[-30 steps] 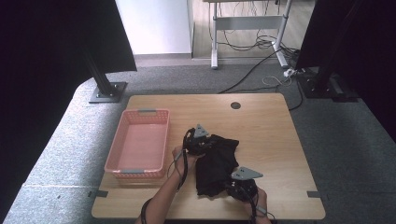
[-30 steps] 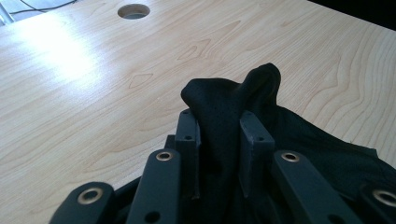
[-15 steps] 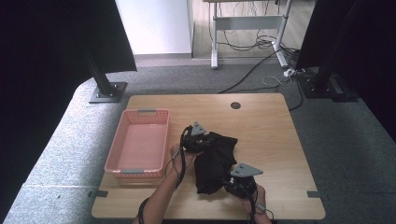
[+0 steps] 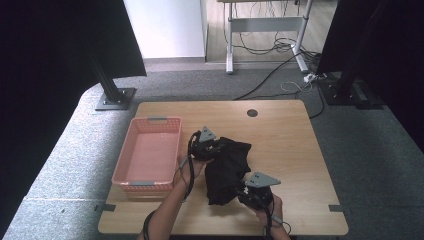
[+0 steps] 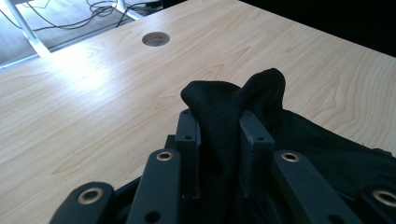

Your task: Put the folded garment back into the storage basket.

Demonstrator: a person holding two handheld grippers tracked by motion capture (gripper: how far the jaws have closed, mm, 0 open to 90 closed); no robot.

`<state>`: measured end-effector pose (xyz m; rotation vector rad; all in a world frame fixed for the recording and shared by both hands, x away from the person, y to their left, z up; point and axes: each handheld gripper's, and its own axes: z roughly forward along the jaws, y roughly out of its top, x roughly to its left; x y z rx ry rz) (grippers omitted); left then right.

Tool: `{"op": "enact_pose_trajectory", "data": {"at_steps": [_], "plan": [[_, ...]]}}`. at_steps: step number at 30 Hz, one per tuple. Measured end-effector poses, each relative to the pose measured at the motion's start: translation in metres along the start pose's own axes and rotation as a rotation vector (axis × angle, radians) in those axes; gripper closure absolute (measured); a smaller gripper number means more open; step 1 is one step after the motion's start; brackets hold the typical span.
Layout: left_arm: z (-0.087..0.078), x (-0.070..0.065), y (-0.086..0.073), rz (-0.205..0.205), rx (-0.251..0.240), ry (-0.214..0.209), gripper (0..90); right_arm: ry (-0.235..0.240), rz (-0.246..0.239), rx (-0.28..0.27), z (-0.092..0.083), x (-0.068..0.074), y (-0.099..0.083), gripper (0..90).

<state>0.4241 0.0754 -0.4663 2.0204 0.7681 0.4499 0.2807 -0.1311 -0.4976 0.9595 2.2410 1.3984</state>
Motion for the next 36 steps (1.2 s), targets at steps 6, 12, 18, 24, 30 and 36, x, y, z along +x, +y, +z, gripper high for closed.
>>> {"op": "enact_pose_trajectory", "data": {"at_steps": [6,12,18,24,30,36], "plan": [[0.001,0.000,0.001,0.000,0.001,0.003,72.0,0.000,-0.001,-0.003,0.001,-0.001,0.002,67.7],[0.000,-0.002,0.006,0.009,-0.003,0.004,72.0,-0.005,-0.003,-0.012,-0.003,-0.002,0.004,67.8],[-0.002,-0.005,0.014,0.022,-0.012,0.002,72.1,-0.009,-0.006,-0.026,-0.006,-0.003,0.007,67.8],[-0.003,-0.007,0.019,0.025,-0.022,-0.004,72.1,-0.015,-0.013,-0.040,-0.011,-0.004,0.011,67.8],[-0.005,-0.008,0.023,0.031,-0.025,-0.001,72.1,-0.018,-0.013,-0.051,-0.013,-0.005,0.013,67.8],[-0.005,-0.010,0.023,0.035,-0.019,0.002,72.1,-0.021,-0.003,-0.054,-0.013,-0.002,0.013,67.9]]}}
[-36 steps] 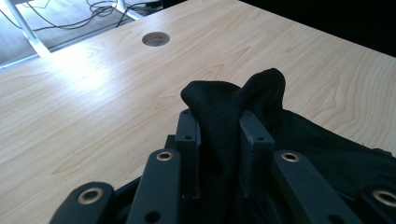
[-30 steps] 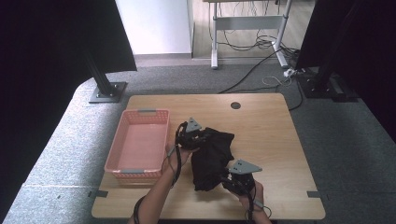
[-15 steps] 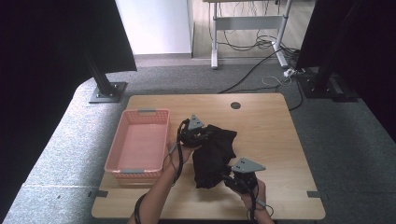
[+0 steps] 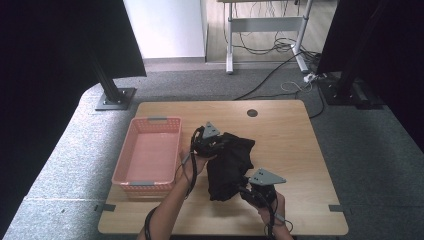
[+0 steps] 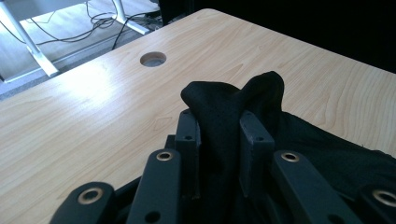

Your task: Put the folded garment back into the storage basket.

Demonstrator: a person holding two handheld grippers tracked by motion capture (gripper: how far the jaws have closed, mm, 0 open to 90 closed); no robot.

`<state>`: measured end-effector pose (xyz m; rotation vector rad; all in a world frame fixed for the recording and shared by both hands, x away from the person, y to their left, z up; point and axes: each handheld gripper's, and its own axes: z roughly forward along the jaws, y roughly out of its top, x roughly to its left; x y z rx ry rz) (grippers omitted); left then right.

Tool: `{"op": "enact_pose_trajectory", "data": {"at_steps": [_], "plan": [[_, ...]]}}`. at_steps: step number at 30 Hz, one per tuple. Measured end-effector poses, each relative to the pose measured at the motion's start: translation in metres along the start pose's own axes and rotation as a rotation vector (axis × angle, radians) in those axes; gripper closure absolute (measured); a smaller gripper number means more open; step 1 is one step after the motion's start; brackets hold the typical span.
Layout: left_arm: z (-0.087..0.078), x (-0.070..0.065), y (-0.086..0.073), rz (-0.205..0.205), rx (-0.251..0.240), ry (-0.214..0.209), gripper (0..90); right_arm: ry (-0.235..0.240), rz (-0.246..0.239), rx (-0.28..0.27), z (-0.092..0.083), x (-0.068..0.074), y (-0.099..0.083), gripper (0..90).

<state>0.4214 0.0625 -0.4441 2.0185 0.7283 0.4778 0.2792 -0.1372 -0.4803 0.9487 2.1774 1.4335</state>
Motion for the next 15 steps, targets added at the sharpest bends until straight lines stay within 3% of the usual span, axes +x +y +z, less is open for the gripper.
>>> {"op": "enact_pose_trajectory", "data": {"at_steps": [15], "plan": [[-0.009,-0.001,0.010,0.016,-0.001,0.016,72.1,-0.018,0.010,-0.015,-0.007,0.004,0.010,67.9]]}}
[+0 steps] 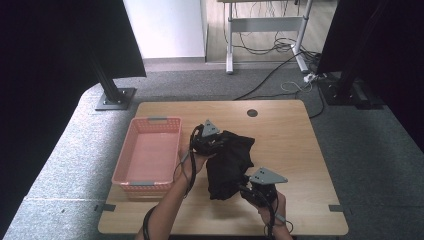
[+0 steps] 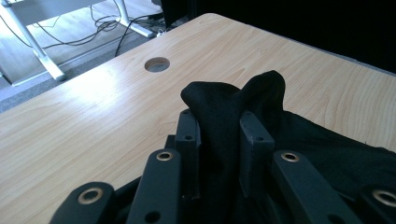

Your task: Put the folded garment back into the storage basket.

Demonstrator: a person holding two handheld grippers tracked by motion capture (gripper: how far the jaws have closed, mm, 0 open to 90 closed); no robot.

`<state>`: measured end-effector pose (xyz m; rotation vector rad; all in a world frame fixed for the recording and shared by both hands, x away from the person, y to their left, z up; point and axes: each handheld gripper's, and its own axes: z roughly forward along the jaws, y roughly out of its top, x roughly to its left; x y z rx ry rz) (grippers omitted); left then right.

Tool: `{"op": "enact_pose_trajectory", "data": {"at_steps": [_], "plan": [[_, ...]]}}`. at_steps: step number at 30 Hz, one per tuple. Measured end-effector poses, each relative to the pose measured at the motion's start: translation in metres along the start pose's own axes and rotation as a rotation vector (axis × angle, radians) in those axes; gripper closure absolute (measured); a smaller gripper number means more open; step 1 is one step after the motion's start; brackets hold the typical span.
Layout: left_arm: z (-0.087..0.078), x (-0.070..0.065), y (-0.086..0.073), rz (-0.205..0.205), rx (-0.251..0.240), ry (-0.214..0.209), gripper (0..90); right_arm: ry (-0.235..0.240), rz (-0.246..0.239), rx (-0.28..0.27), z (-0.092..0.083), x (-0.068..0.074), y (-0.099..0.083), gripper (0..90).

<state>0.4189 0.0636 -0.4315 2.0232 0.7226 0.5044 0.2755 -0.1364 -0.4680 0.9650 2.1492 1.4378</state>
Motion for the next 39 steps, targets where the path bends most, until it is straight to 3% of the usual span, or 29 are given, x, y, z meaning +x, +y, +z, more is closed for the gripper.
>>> {"op": "enact_pose_trajectory", "data": {"at_steps": [12,39], "plan": [[-0.006,0.001,0.008,0.004,-0.014,0.006,72.1,-0.004,-0.015,-0.008,0.000,0.004,0.010,67.9],[-0.030,0.018,0.020,0.017,-0.031,0.052,72.1,0.001,-0.051,-0.045,0.005,0.009,0.039,68.0]]}}
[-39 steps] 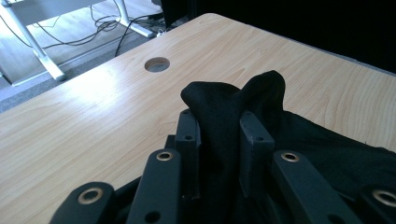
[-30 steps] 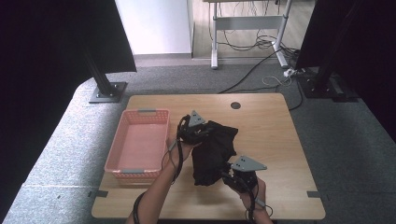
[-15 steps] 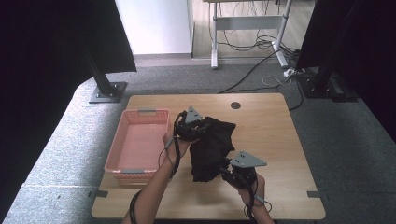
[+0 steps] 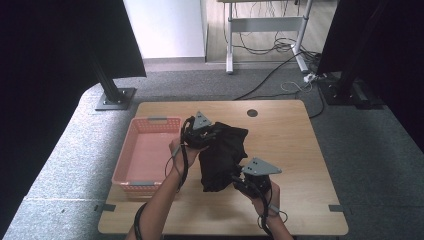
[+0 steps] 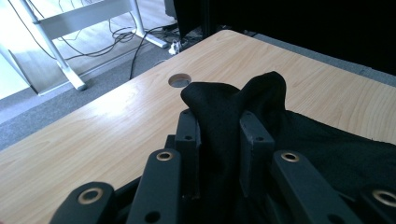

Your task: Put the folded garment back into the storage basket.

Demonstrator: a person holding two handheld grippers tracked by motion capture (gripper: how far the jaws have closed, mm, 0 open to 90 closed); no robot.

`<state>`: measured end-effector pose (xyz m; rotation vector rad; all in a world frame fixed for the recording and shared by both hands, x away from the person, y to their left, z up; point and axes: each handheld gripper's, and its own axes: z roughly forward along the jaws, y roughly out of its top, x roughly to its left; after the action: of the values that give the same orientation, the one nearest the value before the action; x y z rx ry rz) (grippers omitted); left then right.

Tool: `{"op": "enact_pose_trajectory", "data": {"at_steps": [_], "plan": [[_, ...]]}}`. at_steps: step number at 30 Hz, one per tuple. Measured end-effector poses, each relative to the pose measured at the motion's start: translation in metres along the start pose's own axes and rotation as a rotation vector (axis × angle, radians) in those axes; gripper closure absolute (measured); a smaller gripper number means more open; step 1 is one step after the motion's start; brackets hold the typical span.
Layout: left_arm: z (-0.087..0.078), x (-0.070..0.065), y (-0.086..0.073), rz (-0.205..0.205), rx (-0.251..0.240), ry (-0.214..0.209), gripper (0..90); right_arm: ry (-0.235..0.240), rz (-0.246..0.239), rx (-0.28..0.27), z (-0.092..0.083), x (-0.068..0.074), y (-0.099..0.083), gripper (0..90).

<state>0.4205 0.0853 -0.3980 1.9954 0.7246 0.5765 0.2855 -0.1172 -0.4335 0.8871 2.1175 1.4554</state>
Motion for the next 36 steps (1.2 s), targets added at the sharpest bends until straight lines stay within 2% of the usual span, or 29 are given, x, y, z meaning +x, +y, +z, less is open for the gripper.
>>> {"op": "enact_pose_trajectory", "data": {"at_steps": [4,12,27,36], "plan": [[-0.004,0.003,0.002,0.002,0.001,-0.003,72.1,0.004,-0.002,-0.005,0.003,0.002,0.004,68.0],[-0.014,0.012,0.002,-0.002,-0.003,0.017,72.1,0.015,-0.019,-0.005,0.010,0.007,0.011,68.0],[-0.020,0.016,0.002,-0.004,-0.016,0.030,72.1,0.019,-0.029,-0.011,0.016,0.010,0.019,68.0],[-0.027,0.024,0.000,-0.005,-0.016,0.049,72.1,0.028,-0.038,-0.011,0.023,0.013,0.023,68.0]]}}
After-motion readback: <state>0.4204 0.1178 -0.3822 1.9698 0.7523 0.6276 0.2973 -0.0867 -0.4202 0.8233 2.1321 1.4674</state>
